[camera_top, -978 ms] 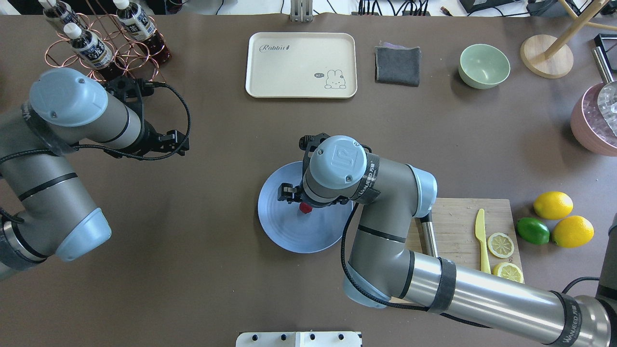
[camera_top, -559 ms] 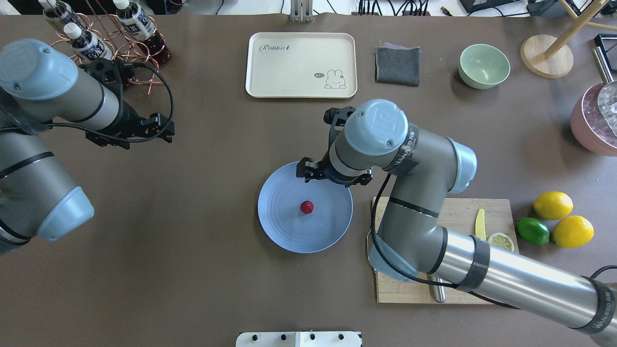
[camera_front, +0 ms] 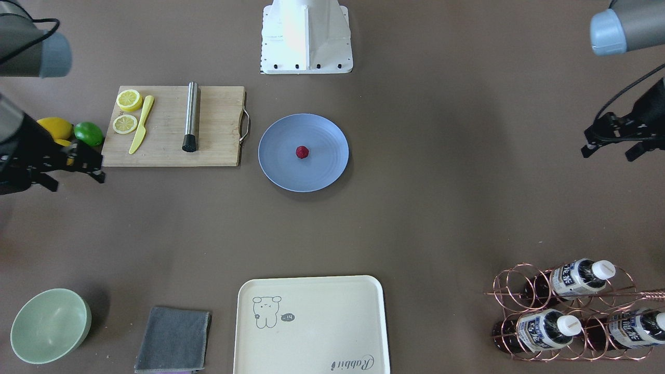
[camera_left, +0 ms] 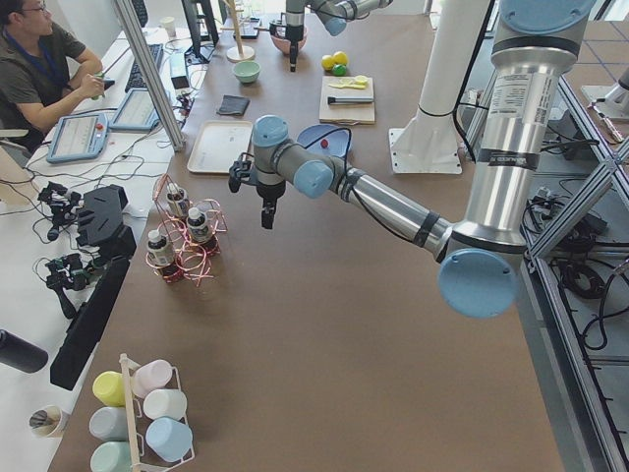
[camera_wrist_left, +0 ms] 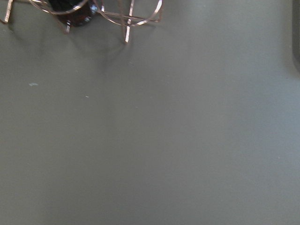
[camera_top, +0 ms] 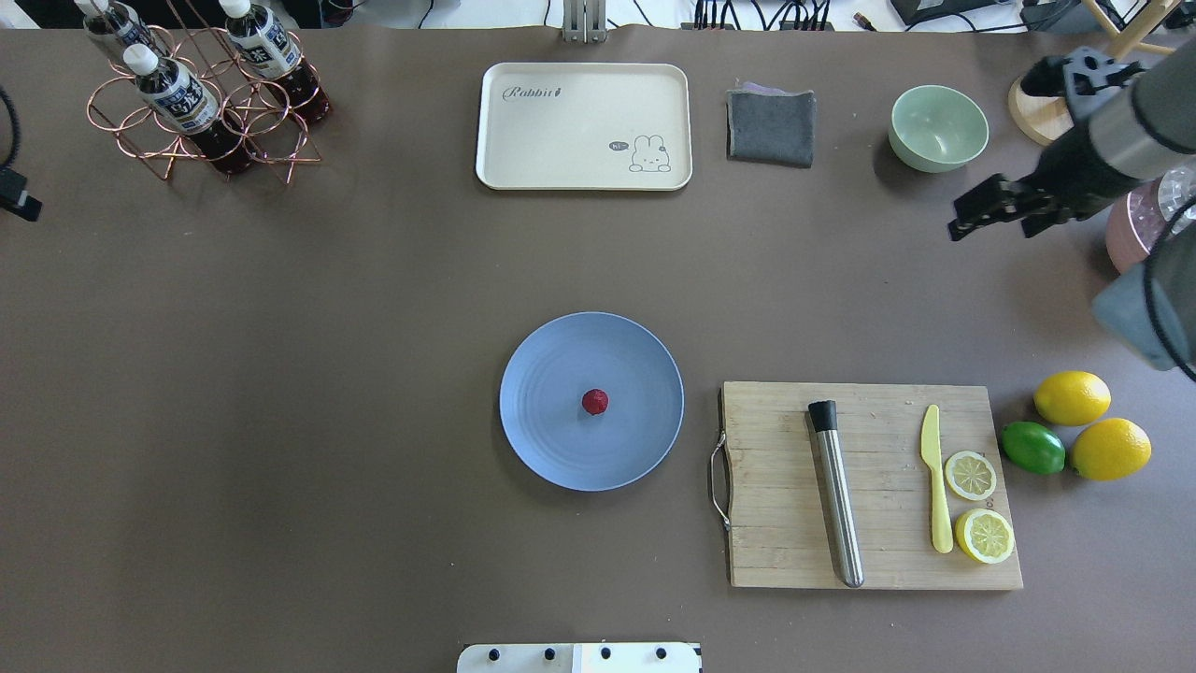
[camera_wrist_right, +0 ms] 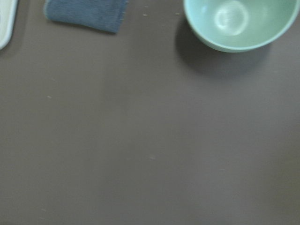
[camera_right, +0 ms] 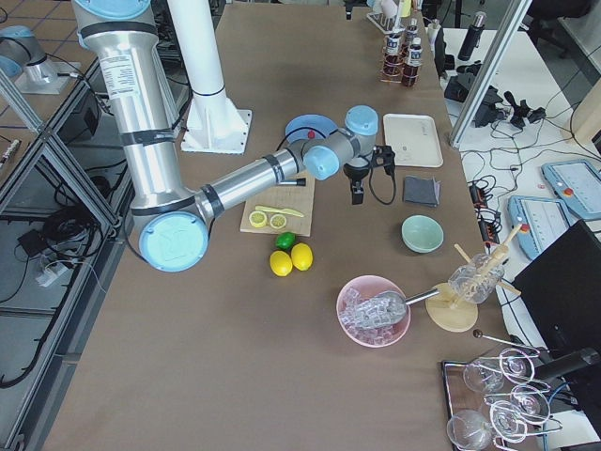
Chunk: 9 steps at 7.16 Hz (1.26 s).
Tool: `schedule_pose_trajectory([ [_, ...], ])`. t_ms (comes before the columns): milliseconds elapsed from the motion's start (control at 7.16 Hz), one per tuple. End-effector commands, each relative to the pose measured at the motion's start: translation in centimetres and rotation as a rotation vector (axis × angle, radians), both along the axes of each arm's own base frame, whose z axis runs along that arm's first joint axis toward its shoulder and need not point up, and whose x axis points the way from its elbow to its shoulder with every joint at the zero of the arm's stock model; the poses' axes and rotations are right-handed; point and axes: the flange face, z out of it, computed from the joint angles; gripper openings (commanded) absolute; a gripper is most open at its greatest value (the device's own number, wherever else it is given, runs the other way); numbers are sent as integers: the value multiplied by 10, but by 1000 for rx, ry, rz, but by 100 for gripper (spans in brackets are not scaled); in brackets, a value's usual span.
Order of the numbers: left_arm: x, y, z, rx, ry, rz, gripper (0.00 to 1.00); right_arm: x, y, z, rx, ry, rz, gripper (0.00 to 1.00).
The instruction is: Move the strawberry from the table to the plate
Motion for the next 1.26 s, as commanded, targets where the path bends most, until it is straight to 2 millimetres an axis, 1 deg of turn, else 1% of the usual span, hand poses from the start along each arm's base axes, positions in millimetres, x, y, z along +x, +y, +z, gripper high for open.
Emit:
schedule_pose_trajectory([
  [0,-118,-10,66,-1,-51,70,97,156,6,133,58,60,-103,100],
  [140,-143,-7,89,-30,-56,56,97,220,8,169,50,54,-119,100],
  [279,-149,-2,120,-67,-61,68,97,260,18,185,39,59,-122,100],
  [419,-149,-1,128,-64,-58,90,97,285,23,184,22,65,-90,100],
  [559,-149,0,136,-85,-49,87,97,296,25,183,23,83,-73,100],
  [699,-149,0,135,-85,-41,83,97,297,26,183,22,89,-72,100],
  [838,-150,-1,134,-81,-40,79,97,298,30,186,17,88,-70,100],
  [978,-150,-1,133,-80,-41,79,97,305,37,188,14,87,-55,100],
  [1118,-150,-2,132,-74,-42,80,97,305,37,186,17,88,-55,100],
])
